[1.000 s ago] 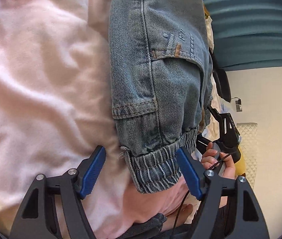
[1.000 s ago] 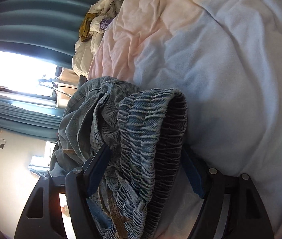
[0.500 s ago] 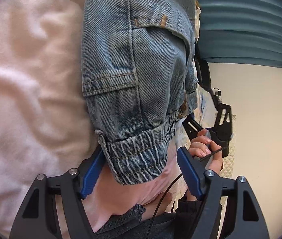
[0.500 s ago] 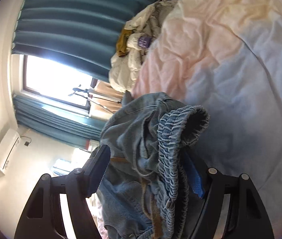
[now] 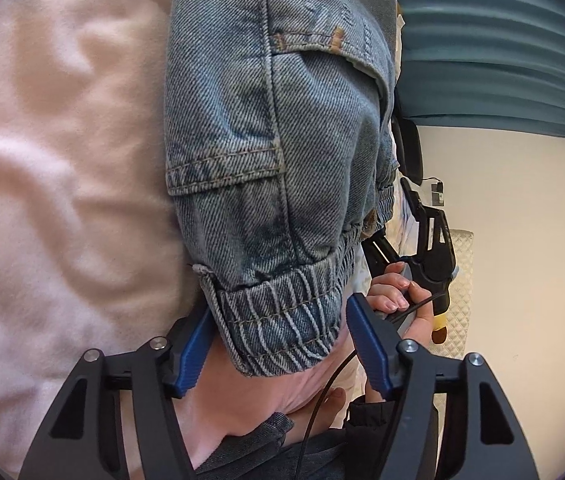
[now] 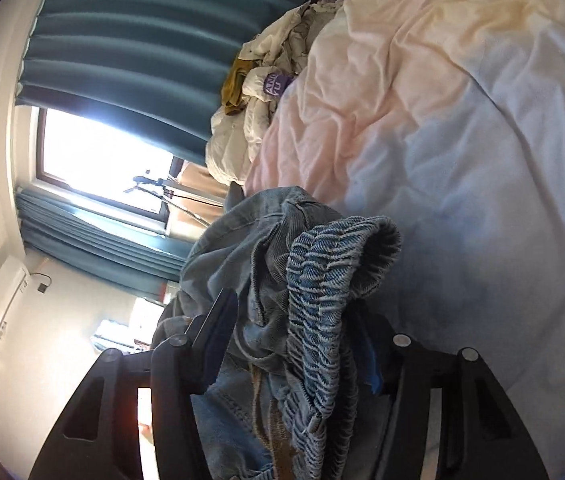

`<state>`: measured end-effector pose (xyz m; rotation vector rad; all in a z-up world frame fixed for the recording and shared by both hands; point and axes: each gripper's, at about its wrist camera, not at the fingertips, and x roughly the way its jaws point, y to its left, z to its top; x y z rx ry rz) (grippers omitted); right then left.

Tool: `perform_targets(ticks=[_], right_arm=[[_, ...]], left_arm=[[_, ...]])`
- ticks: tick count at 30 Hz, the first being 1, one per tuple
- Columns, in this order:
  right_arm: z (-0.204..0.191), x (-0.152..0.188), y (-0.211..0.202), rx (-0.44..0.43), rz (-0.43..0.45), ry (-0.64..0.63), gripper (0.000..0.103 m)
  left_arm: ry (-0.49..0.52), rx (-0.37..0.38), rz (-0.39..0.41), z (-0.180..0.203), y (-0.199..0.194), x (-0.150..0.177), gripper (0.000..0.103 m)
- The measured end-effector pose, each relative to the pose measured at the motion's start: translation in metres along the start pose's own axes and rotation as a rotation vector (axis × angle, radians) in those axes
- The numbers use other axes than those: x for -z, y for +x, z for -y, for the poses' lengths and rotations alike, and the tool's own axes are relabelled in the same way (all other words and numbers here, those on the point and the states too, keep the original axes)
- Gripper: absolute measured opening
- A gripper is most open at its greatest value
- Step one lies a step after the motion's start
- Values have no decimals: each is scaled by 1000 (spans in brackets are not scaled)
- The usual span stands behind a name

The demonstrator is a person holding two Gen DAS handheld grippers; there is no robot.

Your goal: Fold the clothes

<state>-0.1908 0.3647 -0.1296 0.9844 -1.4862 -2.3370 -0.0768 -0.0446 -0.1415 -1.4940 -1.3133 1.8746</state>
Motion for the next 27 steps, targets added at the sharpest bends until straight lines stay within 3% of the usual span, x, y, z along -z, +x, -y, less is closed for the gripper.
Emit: perform_targets(ticks=[2,7,10,18,21,25,27], right_arm=[[11,1,5,41,-13,25,29],[-6,1,1,69,0,-38,20],[-36,1,-4,67,4,-126,16],[-106,-13,-17,79,11,-294,14],[-140,-32,-26,79,23,-371,13],[-191,-67,-40,51,47,-471,13],[-211,-90,-47,40,55,-499,13]], left_arm=[[4,-13,2,1,0,1,58],[101,-83,43,17,2,6,32],[172,-56,75,35,-7,16,24],[367,42,170,88,-35,47,20],[414,117,208,122,-38,59,20],[475,188,225,168,-19,69,20],[504,233,212,199,9,69,20]])
